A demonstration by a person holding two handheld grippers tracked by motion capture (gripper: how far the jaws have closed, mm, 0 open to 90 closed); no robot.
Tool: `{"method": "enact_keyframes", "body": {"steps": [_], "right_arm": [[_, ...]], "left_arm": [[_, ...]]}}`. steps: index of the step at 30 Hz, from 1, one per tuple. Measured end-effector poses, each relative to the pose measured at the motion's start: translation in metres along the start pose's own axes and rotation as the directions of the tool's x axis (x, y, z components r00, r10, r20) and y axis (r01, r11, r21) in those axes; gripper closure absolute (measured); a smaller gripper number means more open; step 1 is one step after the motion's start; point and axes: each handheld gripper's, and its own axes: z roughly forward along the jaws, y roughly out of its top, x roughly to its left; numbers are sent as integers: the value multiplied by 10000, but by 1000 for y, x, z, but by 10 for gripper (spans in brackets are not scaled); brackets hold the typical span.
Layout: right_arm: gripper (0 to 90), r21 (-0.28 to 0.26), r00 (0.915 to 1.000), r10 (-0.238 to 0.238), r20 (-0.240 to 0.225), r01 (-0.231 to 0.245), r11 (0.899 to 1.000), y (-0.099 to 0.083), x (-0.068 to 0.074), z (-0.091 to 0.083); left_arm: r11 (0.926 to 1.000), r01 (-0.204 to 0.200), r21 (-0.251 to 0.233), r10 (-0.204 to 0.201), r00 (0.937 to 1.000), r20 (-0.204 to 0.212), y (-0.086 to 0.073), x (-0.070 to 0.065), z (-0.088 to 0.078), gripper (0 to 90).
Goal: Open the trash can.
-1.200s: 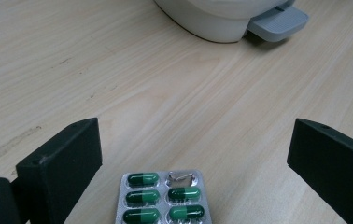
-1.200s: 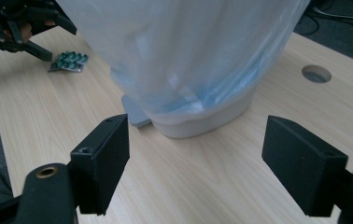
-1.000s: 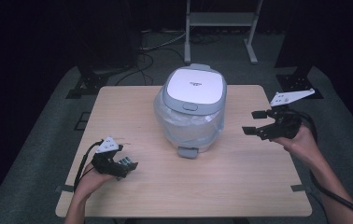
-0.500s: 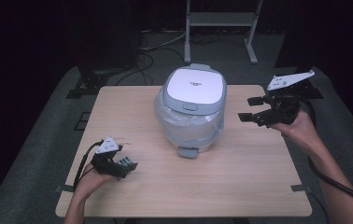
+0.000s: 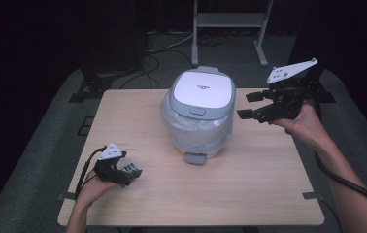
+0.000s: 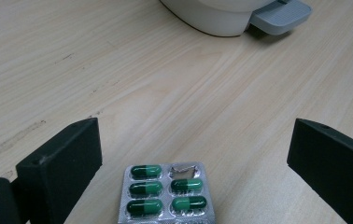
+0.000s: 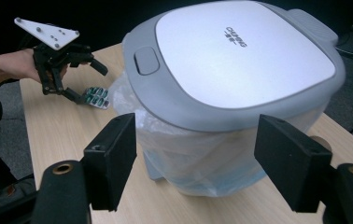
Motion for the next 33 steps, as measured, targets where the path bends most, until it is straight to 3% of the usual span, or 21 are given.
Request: {"method": "enact_keyframes", "body": {"steps": [5, 17, 33], "right_arm": [[347, 7, 9998, -164, -147, 164, 9999, 6, 4, 4], [624, 509, 9951, -891, -424, 912, 9945, 37, 16, 33], [816, 923, 9838, -1473, -1022, 1568, 9833, 56, 26, 71]], "left_arm": [[9999, 33, -123, -32, 10000, 91, 1, 0, 1, 22], [10000, -54, 0, 54, 10000, 82, 1, -1, 2, 21], [10000, 1, -7, -1, 10000, -32, -2, 3, -2, 22]]}}
